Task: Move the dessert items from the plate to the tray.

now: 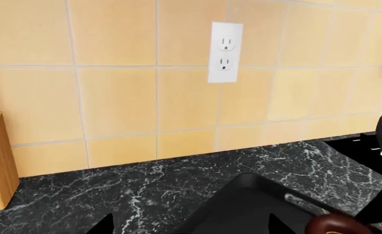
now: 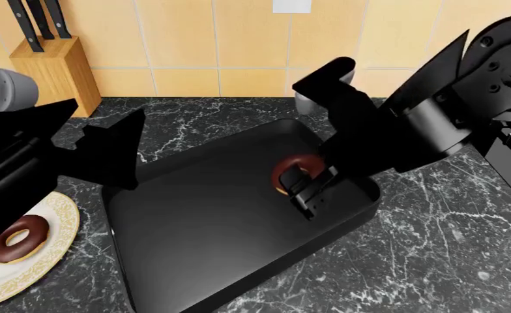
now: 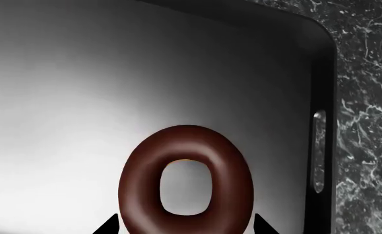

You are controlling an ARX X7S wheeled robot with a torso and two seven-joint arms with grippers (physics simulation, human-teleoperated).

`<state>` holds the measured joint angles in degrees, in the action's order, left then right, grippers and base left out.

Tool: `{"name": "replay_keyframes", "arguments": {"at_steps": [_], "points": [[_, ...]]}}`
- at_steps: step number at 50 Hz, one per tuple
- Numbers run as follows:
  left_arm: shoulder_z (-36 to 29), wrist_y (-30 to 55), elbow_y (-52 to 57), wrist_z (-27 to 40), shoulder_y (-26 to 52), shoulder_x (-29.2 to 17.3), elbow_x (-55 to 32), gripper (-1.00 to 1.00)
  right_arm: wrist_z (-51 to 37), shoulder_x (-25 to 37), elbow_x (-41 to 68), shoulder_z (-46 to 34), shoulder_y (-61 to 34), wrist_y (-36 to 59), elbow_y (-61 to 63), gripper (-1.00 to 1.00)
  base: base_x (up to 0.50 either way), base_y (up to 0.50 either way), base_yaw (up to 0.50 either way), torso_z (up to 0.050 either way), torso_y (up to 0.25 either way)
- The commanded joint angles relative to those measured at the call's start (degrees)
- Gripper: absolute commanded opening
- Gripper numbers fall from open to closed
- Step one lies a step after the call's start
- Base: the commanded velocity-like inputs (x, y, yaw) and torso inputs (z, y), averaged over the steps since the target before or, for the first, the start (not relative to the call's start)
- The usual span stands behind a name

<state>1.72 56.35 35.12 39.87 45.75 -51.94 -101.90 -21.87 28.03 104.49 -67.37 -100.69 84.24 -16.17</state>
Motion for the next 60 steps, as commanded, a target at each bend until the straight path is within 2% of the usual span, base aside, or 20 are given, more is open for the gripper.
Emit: {"name": "replay_keyframes", "arguments": {"at_steps": [1,30,31,49,55,60], "points": [[0.28,-0.34,-0.02,-0.45,-0.79,-0.09,0.51,1.00,2.00,-0.35,-2.01,-1.45,0.56,-0.73,-0.12,-1.00,0.00,0.00,0.00,0.000,0.000],[0.48,-0.97,0.24,-0.17,-0.99,-0.86,-0.09,1.00,2.27,-0.22,-1.30,-3.53,-0.38,-1.76,0.08,-1.00,0.00,0.00,0.00,0.000,0.000],[0.52,-1.00,0.25,-0.22,-1.07,-0.88,-0.05,1.00,2.30,-0.22,-1.32,-3.58,-0.42,-1.81,0.08,1.00,0.00,0.00,0.00,0.000,0.000],[0.80,-1.45,0.12,-0.76,-2.03,-0.97,0.67,1.00,0.79,0.94,0.68,-3.66,-1.61,-2.79,1.77,1.00,0.00,0.00,0.00,0.000,0.000],[0.58,-1.28,0.17,-0.26,-2.04,-1.50,-0.03,1.00,-4.47,5.21,7.16,-1.67,-3.51,-3.96,6.89,1.00,0.00,0.00,0.00,0.000,0.000],[-2.82,1.29,-1.40,1.16,0.04,-2.92,-2.10,1.00,-9.03,9.74,12.50,-0.61,-4.12,-5.60,12.70,1.00,0.00,0.00,0.00,0.000,0.000]]}}
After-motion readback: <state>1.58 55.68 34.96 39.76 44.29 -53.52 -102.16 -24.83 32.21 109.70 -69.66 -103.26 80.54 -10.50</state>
